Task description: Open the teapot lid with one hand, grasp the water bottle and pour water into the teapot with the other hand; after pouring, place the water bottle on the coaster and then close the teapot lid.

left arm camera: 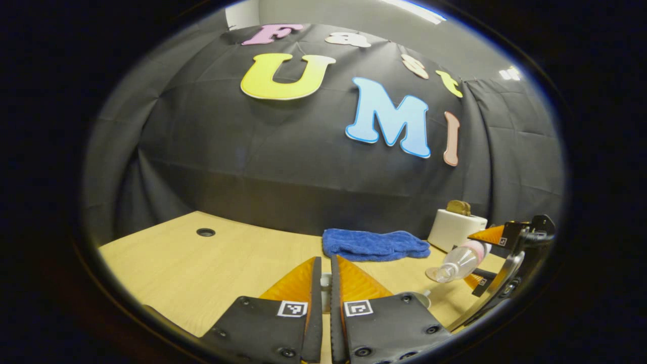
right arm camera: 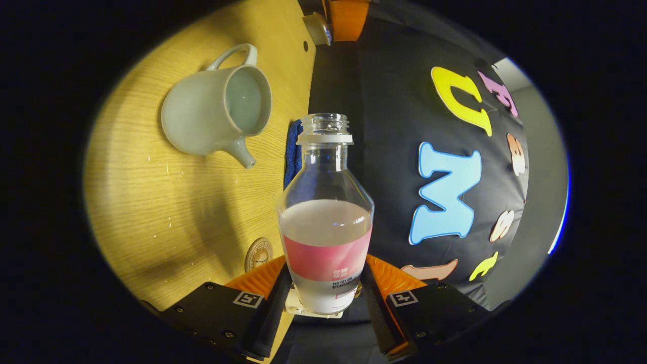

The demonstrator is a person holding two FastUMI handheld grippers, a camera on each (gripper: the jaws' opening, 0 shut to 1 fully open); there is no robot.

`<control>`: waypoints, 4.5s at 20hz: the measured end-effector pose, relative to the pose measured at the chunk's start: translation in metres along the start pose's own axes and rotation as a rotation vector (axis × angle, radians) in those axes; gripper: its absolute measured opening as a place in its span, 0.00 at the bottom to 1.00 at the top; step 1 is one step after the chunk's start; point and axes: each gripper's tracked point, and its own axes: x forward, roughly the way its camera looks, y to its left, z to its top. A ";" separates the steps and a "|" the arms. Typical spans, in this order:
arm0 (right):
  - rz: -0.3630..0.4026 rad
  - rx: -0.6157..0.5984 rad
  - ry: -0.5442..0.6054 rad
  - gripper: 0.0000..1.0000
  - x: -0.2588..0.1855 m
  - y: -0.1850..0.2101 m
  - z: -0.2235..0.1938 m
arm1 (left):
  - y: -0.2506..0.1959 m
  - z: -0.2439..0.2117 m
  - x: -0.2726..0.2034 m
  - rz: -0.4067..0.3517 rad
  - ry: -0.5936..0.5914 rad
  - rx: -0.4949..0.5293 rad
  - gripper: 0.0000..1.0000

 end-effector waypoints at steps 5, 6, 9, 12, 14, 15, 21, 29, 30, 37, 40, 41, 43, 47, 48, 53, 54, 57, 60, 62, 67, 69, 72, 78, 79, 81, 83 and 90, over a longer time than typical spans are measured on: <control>-0.040 -0.146 -0.038 0.75 0.000 -0.012 0.010 | 0.010 -0.002 0.001 0.016 0.002 -0.028 0.13; -0.052 -0.174 -0.042 0.75 0.001 -0.014 0.011 | 0.013 -0.002 0.001 0.019 0.002 -0.032 0.13; -0.069 -0.247 -0.058 0.75 0.001 -0.016 0.016 | 0.016 -0.003 0.001 0.024 0.001 -0.049 0.13; -0.095 -0.309 -0.071 0.75 -0.001 -0.021 0.020 | 0.015 -0.003 0.002 0.023 0.003 -0.051 0.13; -0.125 -0.355 -0.079 0.75 -0.002 -0.026 0.022 | 0.014 -0.004 0.002 0.020 0.003 -0.054 0.15; -0.139 -0.376 -0.085 0.75 -0.002 -0.028 0.023 | 0.014 -0.002 0.002 0.017 0.001 -0.057 0.15; -0.199 -0.450 -0.110 0.75 -0.015 -0.031 0.030 | 0.012 -0.002 0.001 0.010 0.001 -0.063 0.15; -0.303 -0.555 -0.143 0.75 -0.021 -0.047 0.043 | 0.011 -0.005 0.002 0.001 0.010 -0.069 0.15; -0.313 -0.562 -0.145 0.75 -0.021 -0.049 0.043 | 0.011 -0.005 0.001 0.000 0.012 -0.069 0.15; -0.365 -0.618 -0.156 0.75 -0.021 -0.058 0.047 | 0.011 -0.005 0.001 -0.006 0.015 -0.069 0.15; -0.369 -0.626 -0.162 0.75 -0.021 -0.058 0.049 | 0.010 -0.004 0.002 -0.008 0.018 -0.070 0.15; -0.369 -0.629 -0.162 0.75 -0.022 -0.056 0.049 | 0.010 -0.004 0.001 -0.008 0.019 -0.070 0.15; -0.371 -0.641 -0.164 0.75 -0.022 -0.056 0.050 | 0.010 -0.005 0.002 -0.008 0.022 -0.070 0.15; -0.367 -0.649 -0.164 0.75 -0.022 -0.052 0.045 | 0.011 -0.005 0.001 -0.005 0.027 -0.068 0.15; -0.368 -0.646 -0.162 0.75 -0.021 -0.053 0.043 | 0.011 -0.006 0.002 -0.004 0.029 -0.068 0.15; -0.282 -0.504 -0.158 0.75 -0.012 -0.042 0.029 | 0.009 -0.010 0.006 -0.015 0.040 -0.084 0.15; -0.254 -0.449 -0.156 0.75 -0.010 -0.037 0.023 | 0.010 -0.010 0.006 -0.015 0.041 -0.085 0.15; -0.175 -0.277 -0.137 0.75 -0.003 -0.022 0.011 | 0.010 -0.011 0.006 -0.012 0.041 -0.087 0.15; -0.050 -0.050 -0.106 0.75 0.005 0.003 -0.010 | 0.010 -0.010 0.005 -0.017 0.042 -0.090 0.12; 0.024 0.117 -0.094 0.75 0.007 0.017 -0.017 | 0.009 -0.012 0.006 -0.016 0.046 -0.086 0.15; 0.143 0.376 -0.071 0.75 0.017 0.026 -0.030 | 0.008 -0.016 0.008 -0.016 0.056 -0.076 0.15; 0.199 0.507 -0.067 0.75 0.022 0.032 -0.032 | 0.007 -0.016 0.007 -0.020 0.054 -0.068 0.12; 0.249 0.703 -0.065 0.76 0.026 0.035 -0.033 | -0.001 -0.017 0.005 -0.035 0.054 -0.053 0.15; 0.326 1.098 -0.069 0.76 0.042 0.039 -0.035 | -0.018 -0.019 0.005 -0.065 0.051 -0.021 0.15; 0.328 1.174 -0.060 0.76 0.047 0.040 -0.036 | -0.021 -0.020 0.006 -0.069 0.054 -0.018 0.15; 0.316 1.267 -0.051 0.76 0.058 0.041 -0.044 | -0.024 -0.021 0.007 -0.078 0.058 -0.013 0.15; 0.306 1.346 -0.052 0.76 0.065 0.041 -0.048 | -0.027 -0.021 0.006 -0.083 0.057 -0.006 0.15; 0.331 1.556 -0.008 0.75 0.080 0.055 -0.054 | -0.031 -0.023 0.006 -0.091 0.055 -0.001 0.15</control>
